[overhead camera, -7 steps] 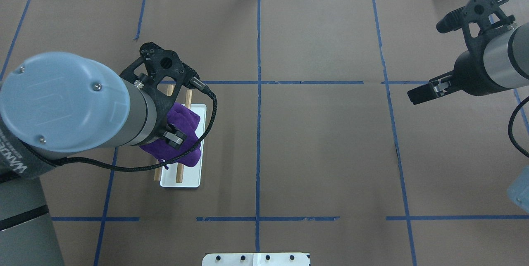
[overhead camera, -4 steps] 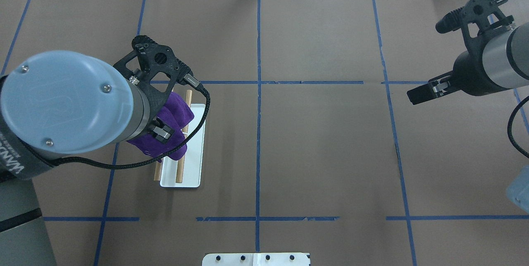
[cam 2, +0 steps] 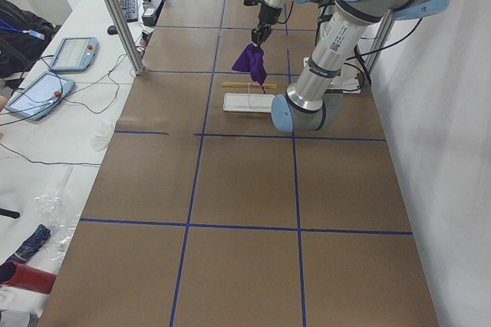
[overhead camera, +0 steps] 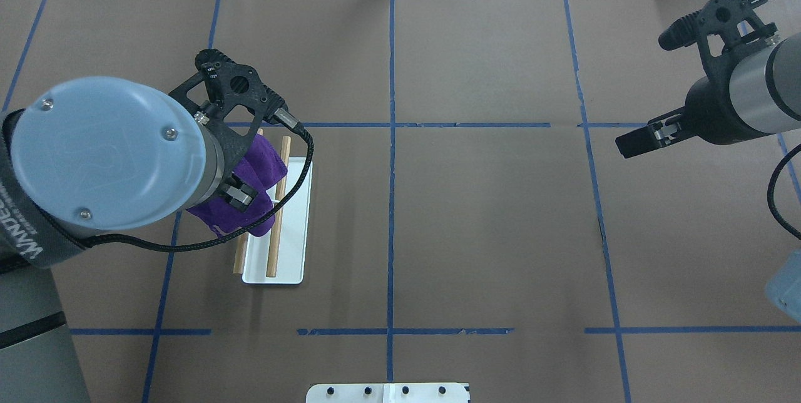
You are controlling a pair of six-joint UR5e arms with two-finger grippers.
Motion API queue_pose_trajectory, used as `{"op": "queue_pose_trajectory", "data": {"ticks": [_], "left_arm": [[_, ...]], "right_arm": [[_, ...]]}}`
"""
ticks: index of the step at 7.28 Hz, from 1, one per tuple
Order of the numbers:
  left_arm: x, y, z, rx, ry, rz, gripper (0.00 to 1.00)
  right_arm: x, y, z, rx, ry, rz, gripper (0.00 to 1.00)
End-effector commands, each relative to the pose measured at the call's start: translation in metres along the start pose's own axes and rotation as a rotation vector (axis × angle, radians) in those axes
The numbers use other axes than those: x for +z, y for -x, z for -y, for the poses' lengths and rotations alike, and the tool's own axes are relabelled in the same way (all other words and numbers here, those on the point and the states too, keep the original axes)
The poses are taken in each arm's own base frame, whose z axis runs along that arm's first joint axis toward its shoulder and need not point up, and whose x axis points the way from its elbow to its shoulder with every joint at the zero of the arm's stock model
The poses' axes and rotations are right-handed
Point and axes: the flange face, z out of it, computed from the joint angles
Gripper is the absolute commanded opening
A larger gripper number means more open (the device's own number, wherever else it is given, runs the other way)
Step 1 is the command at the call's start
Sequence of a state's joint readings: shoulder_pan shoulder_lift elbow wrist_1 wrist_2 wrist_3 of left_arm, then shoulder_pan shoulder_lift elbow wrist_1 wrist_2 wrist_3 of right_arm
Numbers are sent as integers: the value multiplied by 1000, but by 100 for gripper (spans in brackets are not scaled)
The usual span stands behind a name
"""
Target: Hang towel on rack
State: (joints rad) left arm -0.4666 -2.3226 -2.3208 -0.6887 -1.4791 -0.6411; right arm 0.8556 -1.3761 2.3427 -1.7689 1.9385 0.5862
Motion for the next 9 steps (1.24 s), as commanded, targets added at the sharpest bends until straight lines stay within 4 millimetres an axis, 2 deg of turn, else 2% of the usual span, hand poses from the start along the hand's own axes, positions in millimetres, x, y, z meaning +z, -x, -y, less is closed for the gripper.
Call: {"op": "queue_pose_trajectory", "data": {"ticks": [1, 2, 4, 6, 8, 9], "left_arm": [[7, -13, 2, 1, 6, -12, 0], [16, -25, 7, 8, 8, -21, 0], [24, -27, 7, 5, 10, -19, 0], [54, -35, 12, 6, 45, 11, 0], [77, -40, 15, 9, 37, 4, 0], [82, -38, 12, 14, 40, 7, 0]], "right_arm": [[0, 0, 0, 0, 0, 0, 100], [0, -1, -1, 1, 1, -1, 100], [-2, -1, -1, 1, -1, 0, 100], [-2, -1, -1, 1, -1, 2, 100], [0, -1, -1, 1, 2, -1, 100], [0, -1, -1, 0, 1, 0, 100]]}}
